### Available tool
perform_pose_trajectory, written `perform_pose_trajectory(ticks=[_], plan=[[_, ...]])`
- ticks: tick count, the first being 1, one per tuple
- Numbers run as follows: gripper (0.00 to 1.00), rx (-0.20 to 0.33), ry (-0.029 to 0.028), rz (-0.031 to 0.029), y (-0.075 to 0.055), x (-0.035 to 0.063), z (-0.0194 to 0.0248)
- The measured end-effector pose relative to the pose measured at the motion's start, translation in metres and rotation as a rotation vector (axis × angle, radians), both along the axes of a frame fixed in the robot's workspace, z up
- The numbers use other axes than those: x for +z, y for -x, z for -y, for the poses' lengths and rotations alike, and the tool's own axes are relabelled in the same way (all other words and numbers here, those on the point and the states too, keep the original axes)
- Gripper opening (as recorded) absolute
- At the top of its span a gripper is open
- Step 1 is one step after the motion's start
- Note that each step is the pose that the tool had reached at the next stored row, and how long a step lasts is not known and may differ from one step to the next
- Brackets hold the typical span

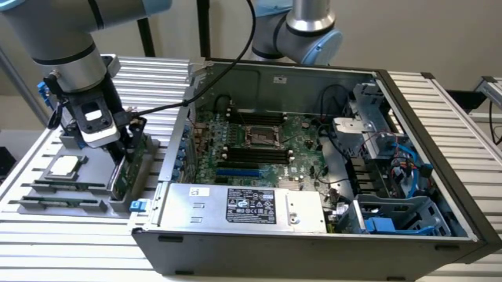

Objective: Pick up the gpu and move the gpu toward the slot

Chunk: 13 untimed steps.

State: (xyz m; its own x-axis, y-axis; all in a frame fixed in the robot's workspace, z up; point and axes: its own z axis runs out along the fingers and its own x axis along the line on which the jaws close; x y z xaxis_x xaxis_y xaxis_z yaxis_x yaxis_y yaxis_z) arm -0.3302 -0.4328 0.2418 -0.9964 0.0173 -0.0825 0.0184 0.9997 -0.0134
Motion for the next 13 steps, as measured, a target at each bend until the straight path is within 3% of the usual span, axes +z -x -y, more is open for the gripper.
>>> perform_pose_trajectory(ticks=[4,5,13], plan=[[0.31,0.000,0.0005,0.0001,0.0000,0.0000,-0.0001],[0.26,0.000,0.0006,0.0000,0.0000,0.0000,-0.0001],[0.26,0.000,0.0005,-0.0013,-0.0002,0.0002,-0.0002]])
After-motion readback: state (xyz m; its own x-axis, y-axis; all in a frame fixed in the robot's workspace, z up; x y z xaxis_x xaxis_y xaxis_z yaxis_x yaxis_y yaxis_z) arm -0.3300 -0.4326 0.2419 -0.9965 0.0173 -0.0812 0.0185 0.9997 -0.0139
